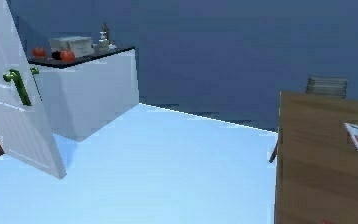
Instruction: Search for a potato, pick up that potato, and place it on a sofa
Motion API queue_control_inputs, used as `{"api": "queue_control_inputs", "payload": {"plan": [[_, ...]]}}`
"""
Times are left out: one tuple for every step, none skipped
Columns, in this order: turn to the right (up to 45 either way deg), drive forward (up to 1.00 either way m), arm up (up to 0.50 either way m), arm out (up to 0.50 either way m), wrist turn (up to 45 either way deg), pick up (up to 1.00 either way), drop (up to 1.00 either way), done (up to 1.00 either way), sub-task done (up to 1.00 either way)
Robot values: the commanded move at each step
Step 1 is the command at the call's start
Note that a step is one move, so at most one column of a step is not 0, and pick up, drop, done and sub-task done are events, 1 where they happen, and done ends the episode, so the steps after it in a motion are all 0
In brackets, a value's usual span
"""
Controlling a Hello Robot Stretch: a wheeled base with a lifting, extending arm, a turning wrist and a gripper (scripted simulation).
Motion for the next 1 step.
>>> {"api": "queue_control_inputs", "payload": {"plan": [[0.0, 0.00, 0.00, -0.48, 0.0, 0.00, 0.00, 0.00, 0.00]]}}
